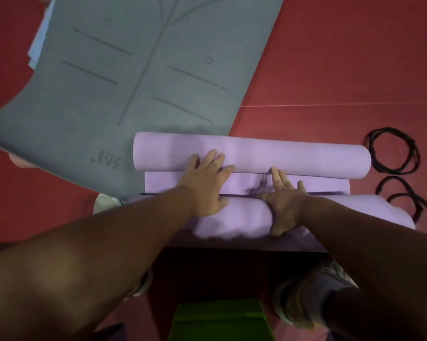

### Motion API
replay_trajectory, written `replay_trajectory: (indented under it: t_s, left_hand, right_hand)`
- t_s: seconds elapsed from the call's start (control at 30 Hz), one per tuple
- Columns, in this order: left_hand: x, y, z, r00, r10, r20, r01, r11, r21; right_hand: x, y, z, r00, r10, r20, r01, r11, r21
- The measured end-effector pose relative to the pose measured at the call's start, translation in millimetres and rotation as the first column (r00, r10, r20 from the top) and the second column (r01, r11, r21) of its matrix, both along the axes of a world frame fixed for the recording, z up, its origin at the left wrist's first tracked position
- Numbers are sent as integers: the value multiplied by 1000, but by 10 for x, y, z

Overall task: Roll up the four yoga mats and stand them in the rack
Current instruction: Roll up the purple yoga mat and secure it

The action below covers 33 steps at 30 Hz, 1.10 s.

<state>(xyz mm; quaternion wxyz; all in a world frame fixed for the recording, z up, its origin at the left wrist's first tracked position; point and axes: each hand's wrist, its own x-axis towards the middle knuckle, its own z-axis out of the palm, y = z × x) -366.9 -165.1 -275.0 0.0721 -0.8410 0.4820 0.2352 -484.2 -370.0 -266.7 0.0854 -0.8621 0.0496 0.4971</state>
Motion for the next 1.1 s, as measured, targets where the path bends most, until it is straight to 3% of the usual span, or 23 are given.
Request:
replay_trajectory:
  t_s: [0.07, 0.13, 0.23, 0.33, 0.47, 0.6, 0.73, 0.93, 1.0, 1.1]
  left_hand:
    - [0, -7, 35, 997, -53, 60, 57, 996, -73]
    - [-161, 42, 2, 997, -72, -9, 69, 984, -167]
    - [-415, 113, -78, 980, -24, -197, 20, 1000, -23]
    - [-517, 155, -208, 984, -30, -176, 50, 993, 111]
    - [-481, 39, -303, 993, 26, -113, -17, 997, 81]
    - [-288, -65, -289, 971, 78, -224, -65, 996, 63]
    - [-82, -201, -195, 915, 143, -377, -89, 984, 156]
    - [-47, -163, -150, 834, 136, -535, -46, 983, 178]
    - [-175, -109, -148, 879, 128, -460, -53, 984, 173]
    - [-402, -50, -165, 971, 117, -211, -90, 987, 133]
  right_hand:
    - [22, -21, -2, 1000, -2, -6, 2, 1000, 10]
    - [42, -21, -19, 1000, -13, -18, 13, 1000, -6]
    - [84, -42, -47, 1000, -9, -30, 8, 999, -40]
    - [140, -59, -62, 998, -12, -59, 9, 999, -50]
    - [90, -14, -92, 1000, -10, -3, 9, 999, -51]
    - [-20, -19, -86, 986, 15, 164, -19, 1000, 22]
    - [-79, 3, -162, 979, 83, 184, -77, 996, -37]
    - [86, -52, -118, 997, 44, 60, -51, 992, 116]
    - [139, -55, -130, 999, 46, 26, -48, 992, 120]
    - [242, -67, -140, 1000, -2, -27, 4, 996, 87]
